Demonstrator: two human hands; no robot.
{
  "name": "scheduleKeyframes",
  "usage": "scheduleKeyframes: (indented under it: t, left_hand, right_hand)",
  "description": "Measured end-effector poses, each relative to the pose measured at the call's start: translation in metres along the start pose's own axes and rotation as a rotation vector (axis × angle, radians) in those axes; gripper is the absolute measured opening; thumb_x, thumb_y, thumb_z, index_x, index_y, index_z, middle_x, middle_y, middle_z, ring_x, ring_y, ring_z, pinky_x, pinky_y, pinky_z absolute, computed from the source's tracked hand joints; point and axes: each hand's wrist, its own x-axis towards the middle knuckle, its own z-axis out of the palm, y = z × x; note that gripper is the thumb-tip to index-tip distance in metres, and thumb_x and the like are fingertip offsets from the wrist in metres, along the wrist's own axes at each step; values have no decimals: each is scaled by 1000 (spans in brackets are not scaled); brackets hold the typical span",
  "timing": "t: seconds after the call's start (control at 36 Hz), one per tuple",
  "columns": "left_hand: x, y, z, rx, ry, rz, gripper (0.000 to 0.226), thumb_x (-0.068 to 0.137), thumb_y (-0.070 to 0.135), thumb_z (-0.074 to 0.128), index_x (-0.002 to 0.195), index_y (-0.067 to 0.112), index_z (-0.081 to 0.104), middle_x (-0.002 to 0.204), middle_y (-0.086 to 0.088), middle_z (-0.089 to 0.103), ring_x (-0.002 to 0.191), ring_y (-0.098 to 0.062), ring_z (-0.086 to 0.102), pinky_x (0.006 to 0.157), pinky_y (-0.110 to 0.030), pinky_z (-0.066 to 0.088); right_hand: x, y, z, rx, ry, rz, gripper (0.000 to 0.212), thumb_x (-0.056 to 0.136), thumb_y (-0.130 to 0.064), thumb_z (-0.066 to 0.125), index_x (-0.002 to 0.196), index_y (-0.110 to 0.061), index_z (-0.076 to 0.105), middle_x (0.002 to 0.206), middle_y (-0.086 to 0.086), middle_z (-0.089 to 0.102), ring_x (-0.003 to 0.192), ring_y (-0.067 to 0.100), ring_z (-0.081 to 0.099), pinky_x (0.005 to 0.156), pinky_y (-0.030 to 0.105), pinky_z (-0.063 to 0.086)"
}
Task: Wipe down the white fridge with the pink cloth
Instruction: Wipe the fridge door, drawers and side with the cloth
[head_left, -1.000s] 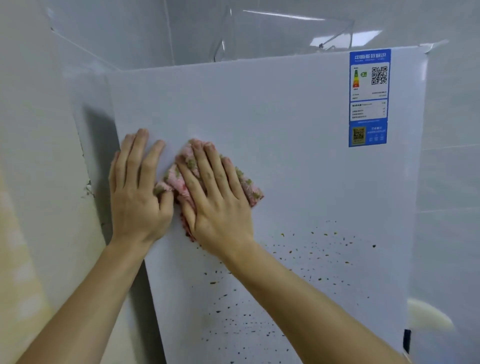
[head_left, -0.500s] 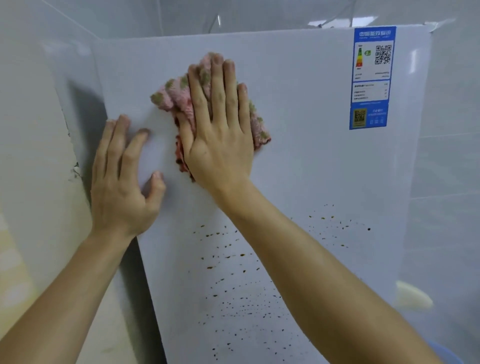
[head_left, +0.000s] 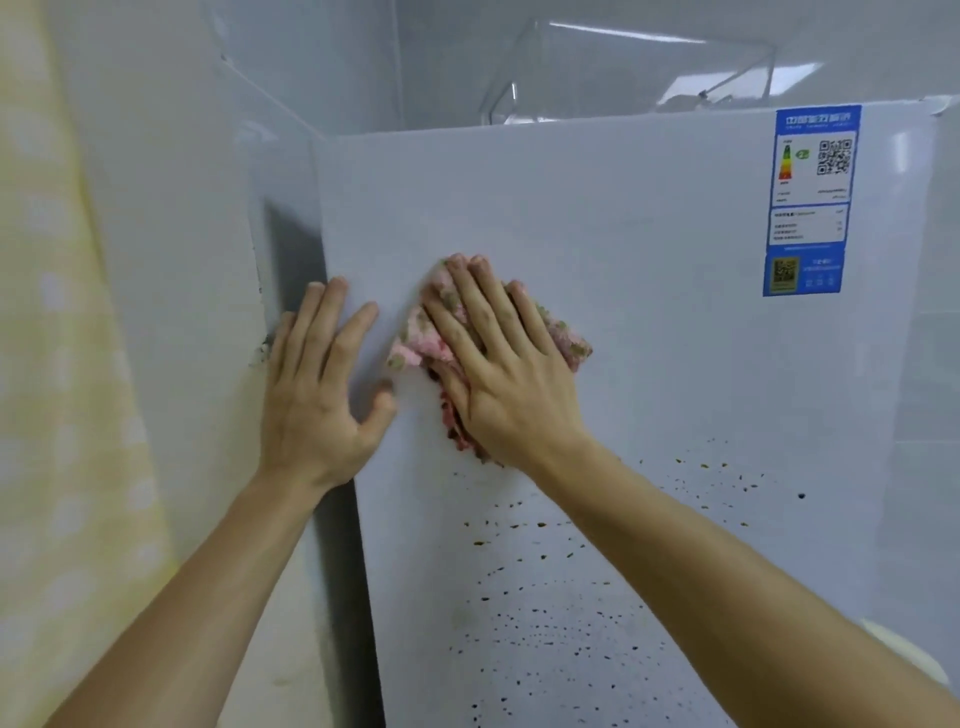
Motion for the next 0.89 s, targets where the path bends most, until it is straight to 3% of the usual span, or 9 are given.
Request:
scheduleKeyframes:
  t: [0.17,0.31,0.61,0.72,0.89]
  left_hand:
    - [5,-15,-13,58,6,-25,64,95,32,54,156,16,46,170,-14,28,160,-31,21,131,-51,12]
    - [8,-31,-19,108,38,-79,54,100,29,45,152,15,50,170,-15,30,160,-31,21,130,-54,12]
    - [-7,-26,-10,62,11,-121,55,103,27,40,155,11,47,170,-13,29,160,-30,21,130,-55,16]
    - [-12,-18,-11,41,-5,-118,57,103,24,40,158,7,42,172,-11,26,161,-26,20,131,-51,14]
    - [-11,-18,-15,10,-20,-146,60,100,18,36,159,13,43,173,-9,25,162,-23,15,132,-49,10]
  right_hand:
    - [86,-6,10,-36,111,113,57,114,-41,32,162,-10,36,170,17,29,159,33,25,132,48,16]
    - [90,-18,17,-36,96,158,60,113,-42,30,165,-12,30,172,16,24,160,32,20,133,47,12]
    - [-40,-61,23,59,-102,-157,62,110,-34,45,165,-11,28,173,10,20,162,26,15,133,43,15]
    - [-40,-46,18,31,-192,-278,60,113,-35,34,167,-13,21,175,9,15,163,24,11,133,43,14]
    - [51,-22,15,20,-35,-84,55,113,-24,26,164,-3,24,172,19,20,161,33,17,132,47,13]
